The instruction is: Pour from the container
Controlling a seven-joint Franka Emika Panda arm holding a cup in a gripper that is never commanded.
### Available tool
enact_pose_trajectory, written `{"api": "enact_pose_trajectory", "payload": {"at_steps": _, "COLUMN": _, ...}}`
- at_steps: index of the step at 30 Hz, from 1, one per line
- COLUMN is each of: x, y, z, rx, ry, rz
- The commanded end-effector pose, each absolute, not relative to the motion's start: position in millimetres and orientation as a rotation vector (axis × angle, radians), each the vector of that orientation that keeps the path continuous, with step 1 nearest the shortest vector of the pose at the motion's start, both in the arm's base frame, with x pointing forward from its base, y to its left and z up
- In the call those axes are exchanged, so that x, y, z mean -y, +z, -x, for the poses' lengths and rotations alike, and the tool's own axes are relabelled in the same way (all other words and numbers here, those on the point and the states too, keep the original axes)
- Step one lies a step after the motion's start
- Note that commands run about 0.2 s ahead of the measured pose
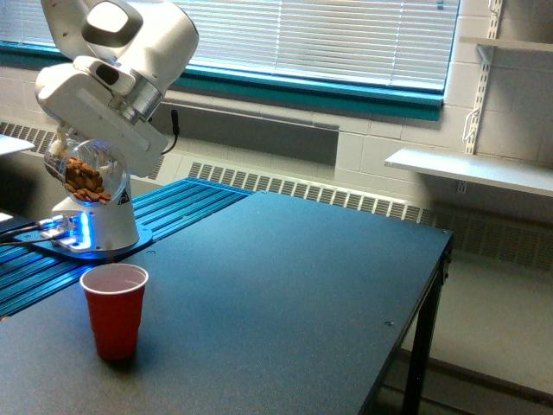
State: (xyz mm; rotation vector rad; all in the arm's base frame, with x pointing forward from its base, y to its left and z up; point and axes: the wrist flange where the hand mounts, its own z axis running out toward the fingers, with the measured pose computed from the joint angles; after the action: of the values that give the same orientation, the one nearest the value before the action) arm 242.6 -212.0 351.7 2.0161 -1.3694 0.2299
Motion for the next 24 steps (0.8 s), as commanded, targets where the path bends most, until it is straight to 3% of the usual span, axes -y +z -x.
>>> {"api": "enact_pose_trajectory", "payload": {"at_steps": 1, "x": 209.5, "y": 351.5, "z": -246.4, "rx": 1.346, "ry": 0.231, "rz": -2.013}}
{"api": "enact_pose_trajectory", "payload": {"at_steps": 24, "x": 209.1, "y": 351.8, "z": -255.7, "rx": 1.3, "ry": 0.189, "rz": -1.986}}
